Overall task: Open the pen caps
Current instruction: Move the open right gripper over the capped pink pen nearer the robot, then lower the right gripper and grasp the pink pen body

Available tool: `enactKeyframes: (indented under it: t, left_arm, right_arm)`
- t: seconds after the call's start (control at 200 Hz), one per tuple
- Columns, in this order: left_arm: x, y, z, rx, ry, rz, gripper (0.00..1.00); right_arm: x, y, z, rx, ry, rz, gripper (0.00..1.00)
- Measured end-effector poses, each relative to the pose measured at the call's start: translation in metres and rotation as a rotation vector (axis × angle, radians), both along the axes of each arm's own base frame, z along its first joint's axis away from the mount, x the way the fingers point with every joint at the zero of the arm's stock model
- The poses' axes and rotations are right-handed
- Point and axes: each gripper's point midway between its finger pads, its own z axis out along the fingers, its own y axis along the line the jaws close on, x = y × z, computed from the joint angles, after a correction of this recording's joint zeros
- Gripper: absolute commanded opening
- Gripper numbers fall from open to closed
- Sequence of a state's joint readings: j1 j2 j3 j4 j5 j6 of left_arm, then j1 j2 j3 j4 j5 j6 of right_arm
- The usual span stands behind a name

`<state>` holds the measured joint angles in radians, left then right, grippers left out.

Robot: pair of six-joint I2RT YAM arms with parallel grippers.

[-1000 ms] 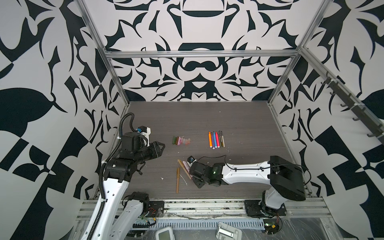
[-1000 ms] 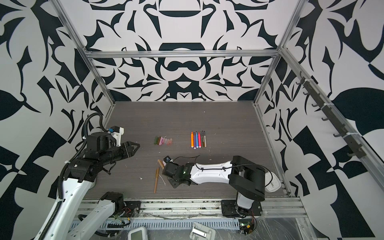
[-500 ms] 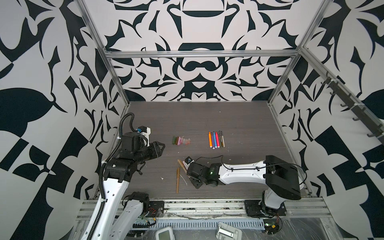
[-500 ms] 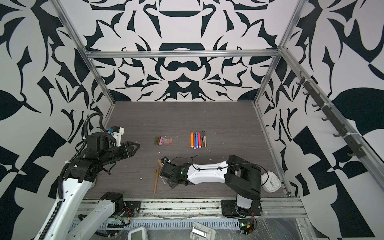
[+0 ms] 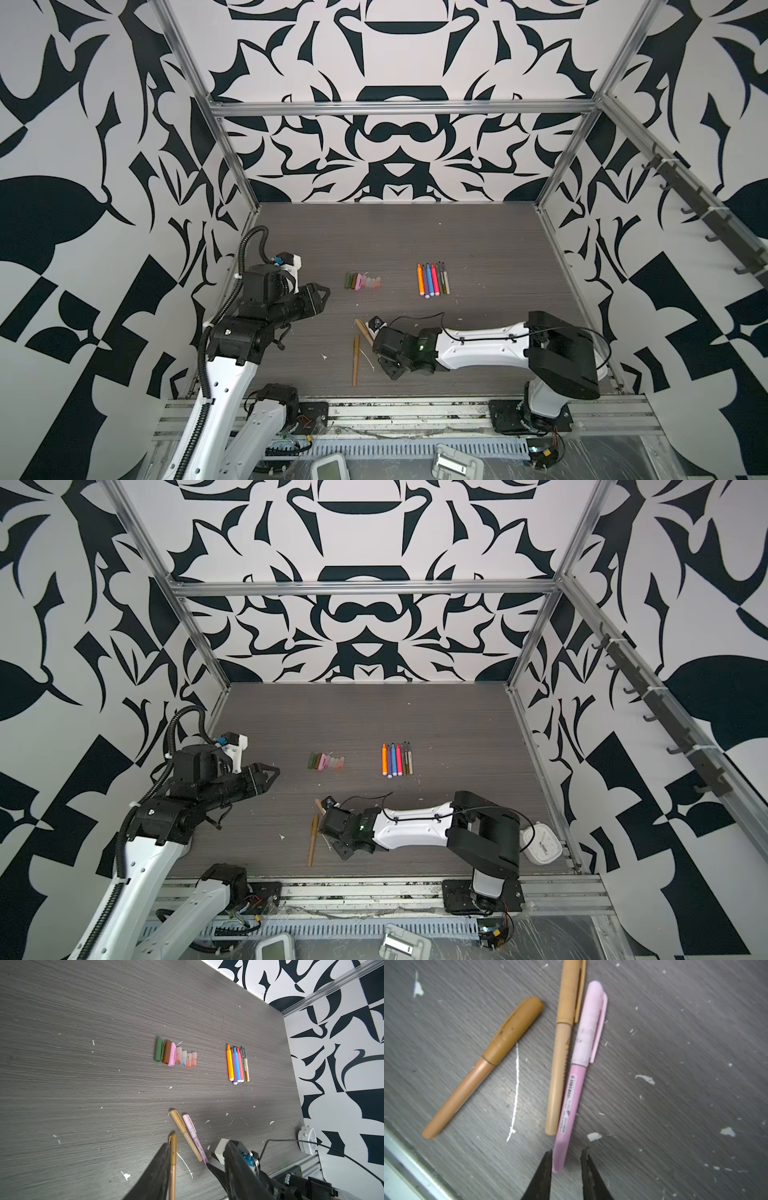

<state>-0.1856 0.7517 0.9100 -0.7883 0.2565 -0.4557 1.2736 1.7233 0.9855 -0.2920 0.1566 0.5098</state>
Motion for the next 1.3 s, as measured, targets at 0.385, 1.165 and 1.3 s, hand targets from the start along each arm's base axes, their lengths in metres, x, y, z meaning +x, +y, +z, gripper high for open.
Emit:
enactKeyframes:
  t: [0.385, 1.165, 1.3]
  left_arm:
    - [0.0, 0.0, 0.0, 0.0, 0.0, -0.001, 0.45]
    - [0.0, 0.0, 0.0, -0.001, -0.001, 0.0, 0.46]
    - [-0.001, -0.002, 0.0, 0.001, 0.001, -0.01, 0.49]
  right_arm:
    - [0.004, 0.008, -0.004, -0.023, -0.01, -0.015, 0.23]
    - [0.013, -0.01, -0.014, -0.102, -0.033, -0.09, 0.0]
    - [0.021, -0.018, -0.011, -0.096, -0.03, -0.122, 0.0]
